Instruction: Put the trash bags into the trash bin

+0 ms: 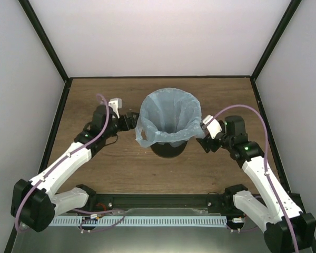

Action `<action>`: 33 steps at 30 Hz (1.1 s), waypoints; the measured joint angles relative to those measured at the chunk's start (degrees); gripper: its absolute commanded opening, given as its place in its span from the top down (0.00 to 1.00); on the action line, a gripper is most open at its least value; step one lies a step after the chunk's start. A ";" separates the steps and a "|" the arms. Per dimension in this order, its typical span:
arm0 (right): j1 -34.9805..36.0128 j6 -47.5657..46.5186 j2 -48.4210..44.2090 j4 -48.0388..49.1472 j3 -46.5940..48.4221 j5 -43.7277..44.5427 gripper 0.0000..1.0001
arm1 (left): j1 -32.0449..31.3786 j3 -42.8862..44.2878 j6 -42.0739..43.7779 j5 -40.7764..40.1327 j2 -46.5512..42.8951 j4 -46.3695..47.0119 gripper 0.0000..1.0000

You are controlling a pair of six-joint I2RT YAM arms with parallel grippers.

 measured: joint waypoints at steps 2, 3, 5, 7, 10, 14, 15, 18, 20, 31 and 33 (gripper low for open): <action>0.00 -0.74 -0.85 -1.99 1.49 1.09 0.03 | 0.26 2.36 0.35 -1.42 -0.98 -2.80 0.17; 0.00 -1.42 -0.92 -3.26 2.38 1.40 0.02 | 0.39 3.69 0.76 -2.03 -1.29 -4.31 0.16; 0.00 -2.71 -0.42 -6.51 4.31 1.92 0.00 | 0.57 6.36 1.53 -3.17 -1.51 -7.15 0.15; 0.00 -3.69 0.11 -9.25 5.35 2.54 0.00 | 0.66 9.49 2.91 -4.39 -1.51 -10.14 0.14; 0.00 -5.03 -0.28 -12.76 5.99 3.65 0.00 | 0.66 13.40 5.18 -6.03 -1.51 -13.60 0.13; 0.00 -6.47 -1.88 -18.49 10.10 3.69 0.00 | 0.74 17.66 8.66 -7.72 -1.53 -17.88 0.11; 0.00 -6.67 -2.03 -19.63 11.85 3.32 0.00 | 0.76 18.36 9.44 -8.13 -1.53 -18.75 0.10; -0.13 -6.86 -1.84 -22.60 17.73 0.70 0.00 | 0.81 20.52 11.85 -9.07 -1.53 -21.64 0.08; -0.35 -6.64 -1.14 -24.11 22.14 -1.18 0.00 | 0.81 22.12 13.40 -9.90 -1.49 -23.23 0.06; -8.83 6.51 7.23 -13.40 33.55 1.46 0.00 | 0.85 28.50 19.37 -19.54 -0.42 -26.69 0.00; -10.36 9.14 9.68 -10.45 35.71 1.42 0.00 | 0.85 28.50 20.13 -21.03 -0.33 -27.34 0.00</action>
